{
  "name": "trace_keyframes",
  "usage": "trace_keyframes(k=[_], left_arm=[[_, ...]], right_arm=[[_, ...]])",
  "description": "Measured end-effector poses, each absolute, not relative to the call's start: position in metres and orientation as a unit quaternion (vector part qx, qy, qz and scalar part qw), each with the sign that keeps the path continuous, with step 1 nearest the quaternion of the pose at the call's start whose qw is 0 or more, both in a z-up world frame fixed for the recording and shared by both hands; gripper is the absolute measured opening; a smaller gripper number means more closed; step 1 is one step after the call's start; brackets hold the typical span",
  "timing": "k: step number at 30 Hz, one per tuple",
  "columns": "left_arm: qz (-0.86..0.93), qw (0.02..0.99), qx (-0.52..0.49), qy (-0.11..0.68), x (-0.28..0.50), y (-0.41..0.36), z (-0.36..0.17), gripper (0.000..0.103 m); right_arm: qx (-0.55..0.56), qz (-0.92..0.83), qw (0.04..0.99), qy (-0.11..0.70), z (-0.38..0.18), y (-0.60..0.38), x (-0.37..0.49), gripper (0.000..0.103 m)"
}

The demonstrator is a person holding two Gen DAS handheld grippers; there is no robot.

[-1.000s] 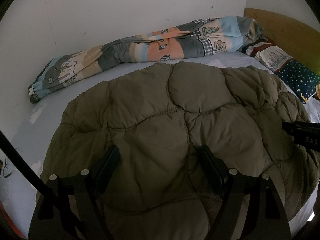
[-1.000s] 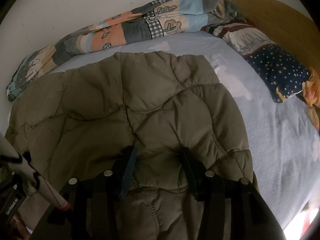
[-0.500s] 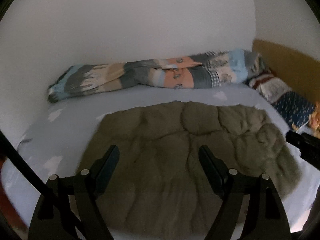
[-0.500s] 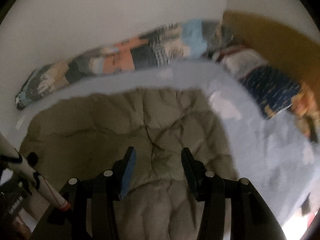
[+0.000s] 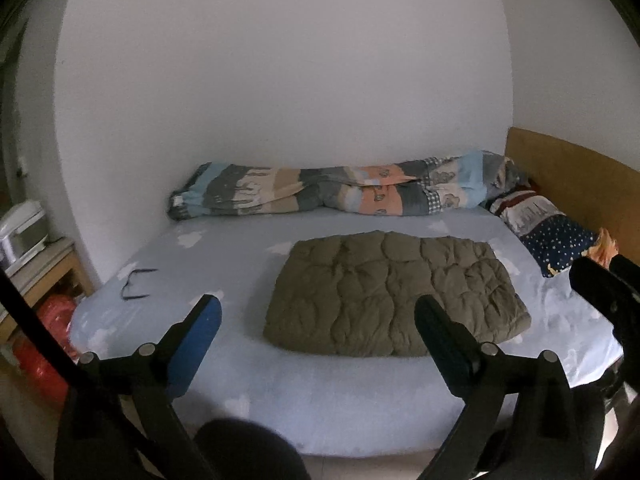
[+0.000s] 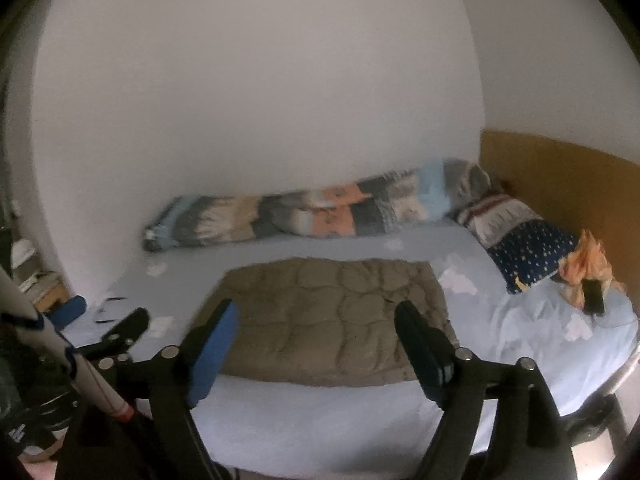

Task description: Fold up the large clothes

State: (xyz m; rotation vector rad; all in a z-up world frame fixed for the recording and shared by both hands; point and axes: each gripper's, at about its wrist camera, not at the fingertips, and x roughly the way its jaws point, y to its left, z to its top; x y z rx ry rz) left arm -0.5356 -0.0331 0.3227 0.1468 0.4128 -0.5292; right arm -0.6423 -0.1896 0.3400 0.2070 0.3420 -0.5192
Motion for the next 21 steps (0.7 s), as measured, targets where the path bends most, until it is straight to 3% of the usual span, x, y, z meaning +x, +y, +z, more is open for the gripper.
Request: trace_keyframes(k=[12,21], left_arm=[[-0.241,0.954,0.058,0.17,-0.562,-0.005,0.339,0.099],[-0.224,0.949,0.049,0.217,-0.536,-0.013,0.327,0.099]], right_arm=[[0.085,-0.24,0.955,0.152,0.356,-0.144,-0.672,0.088],[0.093,-0.257,0.949,0.159,0.357,-0.142,-0.668,0.089]])
